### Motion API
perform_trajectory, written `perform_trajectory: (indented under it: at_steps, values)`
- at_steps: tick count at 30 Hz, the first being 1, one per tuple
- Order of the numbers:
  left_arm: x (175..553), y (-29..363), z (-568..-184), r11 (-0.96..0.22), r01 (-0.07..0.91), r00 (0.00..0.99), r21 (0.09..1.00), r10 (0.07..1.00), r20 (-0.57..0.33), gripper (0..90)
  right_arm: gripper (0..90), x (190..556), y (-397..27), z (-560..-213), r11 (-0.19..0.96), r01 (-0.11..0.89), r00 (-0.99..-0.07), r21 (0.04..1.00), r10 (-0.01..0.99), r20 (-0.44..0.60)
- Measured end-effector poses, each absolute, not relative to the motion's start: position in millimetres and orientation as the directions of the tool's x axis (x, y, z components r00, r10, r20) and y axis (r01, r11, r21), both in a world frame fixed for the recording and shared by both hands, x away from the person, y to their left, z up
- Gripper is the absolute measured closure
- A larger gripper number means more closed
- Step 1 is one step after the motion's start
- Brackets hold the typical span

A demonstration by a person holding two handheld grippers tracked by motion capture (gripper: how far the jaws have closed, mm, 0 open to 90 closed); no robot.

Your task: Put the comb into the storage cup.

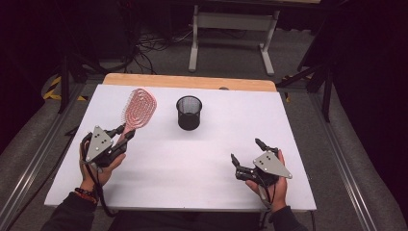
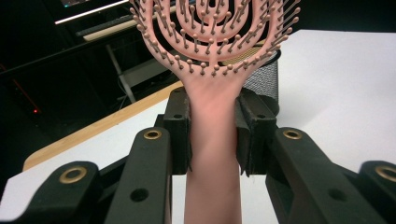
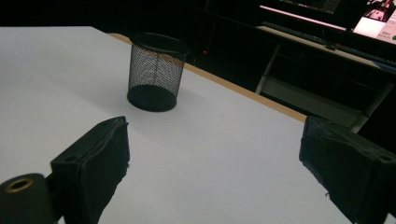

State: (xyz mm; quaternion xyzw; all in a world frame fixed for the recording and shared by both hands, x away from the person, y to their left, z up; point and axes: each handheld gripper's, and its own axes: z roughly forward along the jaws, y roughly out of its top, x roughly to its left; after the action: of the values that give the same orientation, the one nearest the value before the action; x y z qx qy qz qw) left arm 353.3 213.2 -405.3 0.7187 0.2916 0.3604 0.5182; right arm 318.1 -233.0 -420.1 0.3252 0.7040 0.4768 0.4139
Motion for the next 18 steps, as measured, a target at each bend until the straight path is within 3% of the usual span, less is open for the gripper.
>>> perform_trajectory:
  at_steps: [10,18]
  values:
    - [348.1,191.5,-412.1,-0.297,0.011,0.632,0.955,0.742,0.223,69.6,7.9,322.7,-215.9,-402.6,0.295,0.026,-0.473,0.955,0.846,-0.249]
    - [344.7,174.4,-416.1,-0.299,-0.02,0.668,0.954,0.706,0.235,69.6,7.0,329.6,-188.5,-395.1,0.275,0.004,-0.544,0.961,0.807,-0.228]
